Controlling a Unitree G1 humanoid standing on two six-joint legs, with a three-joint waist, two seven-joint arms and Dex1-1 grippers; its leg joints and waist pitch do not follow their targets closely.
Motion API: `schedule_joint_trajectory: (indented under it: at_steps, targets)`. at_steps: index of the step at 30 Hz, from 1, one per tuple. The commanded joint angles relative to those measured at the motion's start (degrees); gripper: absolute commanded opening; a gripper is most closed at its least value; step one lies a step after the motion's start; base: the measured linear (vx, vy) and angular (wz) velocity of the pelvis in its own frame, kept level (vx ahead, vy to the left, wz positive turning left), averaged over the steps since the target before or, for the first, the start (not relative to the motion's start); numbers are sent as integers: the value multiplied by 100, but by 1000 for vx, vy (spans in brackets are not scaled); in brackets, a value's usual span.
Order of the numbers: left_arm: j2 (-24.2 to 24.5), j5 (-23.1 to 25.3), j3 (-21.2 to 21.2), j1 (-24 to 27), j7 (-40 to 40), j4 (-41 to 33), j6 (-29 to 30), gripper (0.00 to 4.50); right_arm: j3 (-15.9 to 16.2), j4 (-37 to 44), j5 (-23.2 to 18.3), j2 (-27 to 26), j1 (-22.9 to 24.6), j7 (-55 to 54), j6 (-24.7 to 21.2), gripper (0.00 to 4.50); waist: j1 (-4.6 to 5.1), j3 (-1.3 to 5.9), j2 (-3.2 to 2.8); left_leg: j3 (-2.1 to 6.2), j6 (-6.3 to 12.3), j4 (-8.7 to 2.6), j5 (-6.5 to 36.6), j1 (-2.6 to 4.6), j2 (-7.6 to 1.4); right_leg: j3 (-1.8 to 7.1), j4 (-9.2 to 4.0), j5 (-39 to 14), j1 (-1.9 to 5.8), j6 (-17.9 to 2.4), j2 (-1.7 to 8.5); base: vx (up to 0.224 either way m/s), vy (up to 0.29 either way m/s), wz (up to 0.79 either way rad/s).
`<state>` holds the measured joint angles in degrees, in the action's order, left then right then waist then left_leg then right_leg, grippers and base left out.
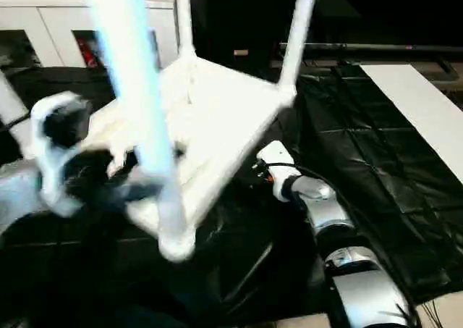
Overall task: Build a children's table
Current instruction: Rotate table base
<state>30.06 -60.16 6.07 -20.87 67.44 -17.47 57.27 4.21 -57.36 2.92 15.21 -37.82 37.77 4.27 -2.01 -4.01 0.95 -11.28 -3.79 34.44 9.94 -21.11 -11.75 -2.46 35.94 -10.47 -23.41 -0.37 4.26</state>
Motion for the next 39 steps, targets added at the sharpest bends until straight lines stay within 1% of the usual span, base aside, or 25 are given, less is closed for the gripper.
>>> schedule_joint_trajectory:
  at_steps: [1, 4, 6, 8, 10, 11, 13, 16, 17, 18, 20, 22, 23, 26, 27, 28, 29, 30, 32, 33, 34, 35, 37, 38, 39]
  targets:
    - [88, -72, -255, 50, 139, -275, 151, 450, 21, -7, 66, 47, 26, -18, -28, 447, -14, 405, -20, 27, -37, -371, 1377, 69, -86, 205, -406, -1314, 251, -1359, 219, 0, 0, 0]
    - [105, -79, -348, 87, 140, -348, 196, 450, 51, -46, 108, 45, -16, -80, 5, 447, -7, 393, -5, 33, -83, -379, 1489, 69, -84, 204, -423, -1560, 253, -1274, 225, 0, 0, 0]
    - [48, -132, -330, 81, 32, -373, 224, 450, 37, -52, 72, 18, -42, -62, -23, 447, 1, 389, 27, 34, -125, -374, 1548, 71, -81, 213, -446, -1776, 250, -1182, 233, 0, 0, 0]
    - [28, -243, -294, 65, -57, -376, 278, 450, 52, -52, 67, 1, -45, -13, -17, 447, -1, 390, 14, 37, -147, -371, 1552, 72, -79, 218, -447, -1857, 244, -1121, 233, 0, 0, 0]
    - [10, -370, -261, 60, -162, -394, 331, 450, 70, -106, 80, -42, -67, -31, -2, 447, 2, 397, 31, 35, -144, -369, 1510, 68, -78, 218, -444, -1790, 249, -1126, 230, 0, 0, 0]
    - [9, -424, -250, 65, -199, -410, 355, 450, 76, -130, 85, -57, -77, -46, 4, 447, 2, 404, 24, 36, -136, -367, 1429, 56, -72, 215, -426, -1667, 256, -1143, 224, 0, 0, 0]
    - [-80, -517, -281, 27, -234, -407, 369, 450, 50, -254, 42, -218, -151, -100, 41, 447, 21, 406, 31, 39, -137, -370, 1428, 51, -74, 212, -421, -1631, 256, -1176, 227, 0, 0, 0]
    - [-177, -597, -340, -30, -281, -411, 383, 450, 57, -329, -3, -384, -203, -60, 71, 447, 52, 398, 39, 47, -168, -378, 1535, 46, -77, 208, -432, -1744, 259, -1167, 234, 0, 0, 0]
    - [-274, -640, -403, -89, -295, -431, 398, 450, 186, -330, 72, -489, -217, 32, 126, 447, 83, 400, 62, 50, -176, -379, 1552, 36, -78, 210, -433, -1789, 267, -1137, 237, 0, 0, 0]
    - [-276, -641, -405, -91, -295, -431, 399, 450, 189, -329, 74, -492, -218, 35, 127, 447, 84, 400, 59, 52, -179, -378, 1560, 49, -83, 210, -438, -1808, 260, -1130, 241, 0, 0, 0]
    - [-424, -736, -490, -172, -362, -463, 427, 450, 312, -291, 114, -642, -247, 189, 176, 447, 124, 405, 63, 53, -168, -373, 1505, 38, -84, 211, -426, -1714, 268, -1147, 234, 0, 0, 0]
    - [-477, -811, -554, -204, -396, -475, 452, 450, 365, -293, 139, -733, -288, 222, 185, 447, 135, 403, 67, 50, -160, -372, 1495, 36, -84, 213, -424, -1664, 267, -1170, 232, 0, 0, 0]
    - [-538, -778, -612, -225, -464, -473, 414, 450, 445, -314, 207, -790, -323, 264, 233, 447, 153, 409, 59, 55, -177, -374, 1514, 36, -86, 208, -416, -1632, 270, -1204, 232, 0, 0, 0]
    - [-599, -734, -666, -246, -498, -457, 378, 450, 487, -366, 262, -848, -368, 253, 266, 447, 194, 402, 76, 56, -175, -371, 1580, 44, -90, 208, -423, -1654, 260, -1228, 231, 0, 0, 0]
    - [-646, -645, -710, -270, -514, -431, 307, 450, 494, -377, 275, -889, -394, 240, 266, 447, 208, 396, 95, 58, -169, -372, 1615, 37, -90, 209, -431, -1722, 266, -1213, 237, 0, 0, 0]
    - [-647, -643, -711, -271, -514, -430, 305, 450, 494, -378, 275, -890, -394, 240, 265, 447, 213, 401, 97, 59, -165, -368, 1596, 34, -90, 213, -428, -1721, 270, -1204, 241, 0, 0, 0]
    - [-798, -200, -765, -310, -625, -254, -105, 450, 512, -413, 335, -934, -431, 100, 278, 447, 226, 395, 88, 65, -162, -374, 1619, 38, -101, 214, -441, -1768, 260, -1190, 244, 0, 0, 0]
    - [-838, -70, -776, -319, -662, -202, -224, 450, 526, -423, 357, -937, -437, 56, 294, 447, 228, 392, 88, 65, -155, -376, 1627, 42, -107, 216, -453, -1772, 260, -1181, 244, 0, 0, 0]
    - [-900, 423, -868, -382, -856, 74, -551, 450, 552, -485, 432, -959, -471, -163, 290, 447, 235, 384, 86, 70, -153, -380, 1675, 45, -105, 215, -465, -1884, 249, -1117, 244, 0, 0, 0]
    - [-942, 871, -960, -448, -997, 293, -928, 450, 555, -530, 474, -987, -495, -324, 297, 447, 230, 386, 81, 75, -170, -380, 1679, 51, -102, 215, -464, -1948, 253, -1096, 256, 0, 0, 0]
    - [-968, 1063, -993, -486, -1086, 402, -1091, 450, 557, -548, 496, -999, -505, -395, 308, 447, 221, 381, 78, 74, -186, -379, 1762, 84, -112, 218, -489, -2058, 218, -1053, 248, 0, 0, 0]
    - [-1014, 1452, -1037, -596, -1374, 703, -1397, 450, 557, -589, 564, -1033, -529, -620, 326, 447, 225, 380, 90, 78, -211, -382, 1798, 69, -109, 219, -471, -2067, 230, -1025, 245, 0, 0, 0]
    - [-949, 1717, -1093, -680, -1455, 904, -1662, 450, 508, -644, 583, -1065, -570, -785, 266, 447, 216, 380, 90, 83, -240, -383, 1878, 81, -99, 216, -494, -2250, 218, -932, 253, 0, 0, 0]
    - [-885, 1918, -1146, -735, -1552, 1031, -1801, 450, 482, -665, 582, -1076, -589, -870, 247, 447, 225, 373, 93, 94, -248, -391, 1900, 63, -95, 209, -499, -2320, 227, -900, 253, 0, 0, 0]
    - [-844, 2134, -1173, -796, -1694, 1199, -1972, 450, 452, -680, 574, -1081, -607, -960, 230, 447, 226, 374, 86, 106, -257, -396, 1959, 63, -95, 204, -521, -2470, 213, -821, 260, 0, 0, 0]
